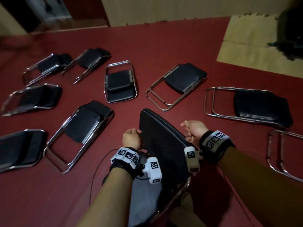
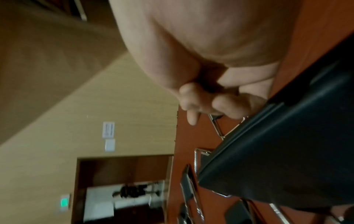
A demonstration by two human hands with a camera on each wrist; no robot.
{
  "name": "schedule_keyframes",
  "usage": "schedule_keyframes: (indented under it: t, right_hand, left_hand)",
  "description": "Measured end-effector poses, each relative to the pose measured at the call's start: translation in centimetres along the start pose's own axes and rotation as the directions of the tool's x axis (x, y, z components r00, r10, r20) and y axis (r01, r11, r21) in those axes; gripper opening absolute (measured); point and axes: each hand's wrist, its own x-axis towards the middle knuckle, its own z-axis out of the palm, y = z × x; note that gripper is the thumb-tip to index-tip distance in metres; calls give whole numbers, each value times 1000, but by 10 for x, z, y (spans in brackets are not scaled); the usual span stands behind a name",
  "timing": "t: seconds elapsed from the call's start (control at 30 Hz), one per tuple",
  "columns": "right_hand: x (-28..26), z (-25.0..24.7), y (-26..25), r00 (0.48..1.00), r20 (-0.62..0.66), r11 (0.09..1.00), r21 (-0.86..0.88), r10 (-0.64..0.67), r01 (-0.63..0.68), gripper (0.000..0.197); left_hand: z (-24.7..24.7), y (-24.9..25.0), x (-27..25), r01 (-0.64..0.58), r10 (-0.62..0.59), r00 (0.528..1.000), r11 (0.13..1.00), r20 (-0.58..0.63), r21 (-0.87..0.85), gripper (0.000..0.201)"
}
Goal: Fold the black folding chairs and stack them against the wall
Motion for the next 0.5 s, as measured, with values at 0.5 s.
schedule_keyframes:
  t: [0.5]
  right_hand:
    - [66,-13,29,972,215,773,-600,-91,205,39]
  left_hand:
    - [28,-30,-24,199,-200,979,979,44,36,26]
